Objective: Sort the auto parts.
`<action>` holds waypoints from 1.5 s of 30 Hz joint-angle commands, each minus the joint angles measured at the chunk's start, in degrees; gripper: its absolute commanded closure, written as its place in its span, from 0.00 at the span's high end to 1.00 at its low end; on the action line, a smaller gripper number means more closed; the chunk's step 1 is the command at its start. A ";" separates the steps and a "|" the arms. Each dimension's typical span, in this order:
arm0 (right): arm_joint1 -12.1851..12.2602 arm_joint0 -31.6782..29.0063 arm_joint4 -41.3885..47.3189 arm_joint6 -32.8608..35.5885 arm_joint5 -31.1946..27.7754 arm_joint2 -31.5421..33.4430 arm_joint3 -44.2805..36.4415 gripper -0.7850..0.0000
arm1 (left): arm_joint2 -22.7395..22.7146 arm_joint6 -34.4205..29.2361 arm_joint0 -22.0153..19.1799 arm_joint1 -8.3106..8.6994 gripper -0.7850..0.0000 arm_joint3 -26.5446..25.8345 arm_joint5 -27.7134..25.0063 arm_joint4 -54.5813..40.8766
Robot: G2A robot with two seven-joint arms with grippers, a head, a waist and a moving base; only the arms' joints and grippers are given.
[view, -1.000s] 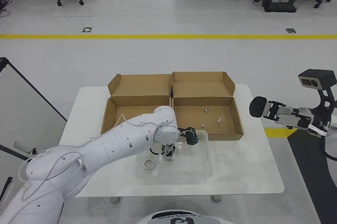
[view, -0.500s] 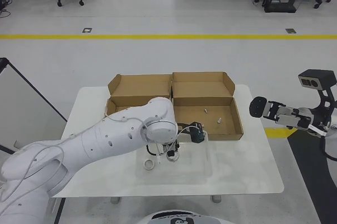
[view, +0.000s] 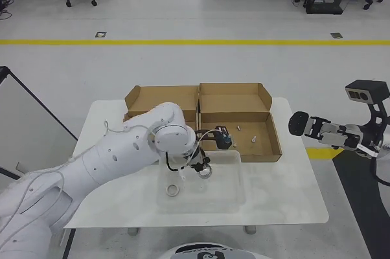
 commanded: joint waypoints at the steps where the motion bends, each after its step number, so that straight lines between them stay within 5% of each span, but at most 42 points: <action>1: 0.00 0.00 -0.01 0.00 0.00 0.00 0.00 1.00 | -3.92 0.27 2.35 2.06 0.00 -0.48 -1.49 -1.92; 10: 0.00 0.00 -0.01 0.00 0.00 0.00 0.00 1.00 | -23.02 7.15 16.21 10.90 0.00 -4.97 -12.53 -14.05; 15: 0.00 0.00 -0.01 0.00 0.00 0.00 0.00 1.00 | -27.71 13.11 21.21 13.68 0.00 -4.32 -18.49 -22.62; 21: 0.00 0.00 -0.01 0.00 0.00 0.00 0.00 1.00 | -27.55 21.08 22.78 15.64 0.00 -3.10 -26.46 -31.91; 29: 0.00 0.00 -0.01 0.00 0.00 0.00 0.00 1.00 | -21.96 33.73 20.65 18.78 0.00 -3.31 -39.13 -36.85; 34: 0.00 0.00 -0.01 0.00 0.00 0.00 0.00 1.00 | -22.34 33.74 18.99 20.13 0.00 -6.14 -39.13 -44.66; 45: 0.00 0.00 -0.01 0.00 0.00 0.00 0.00 1.00 | -22.34 33.74 18.99 20.13 0.00 -6.14 -39.13 -44.66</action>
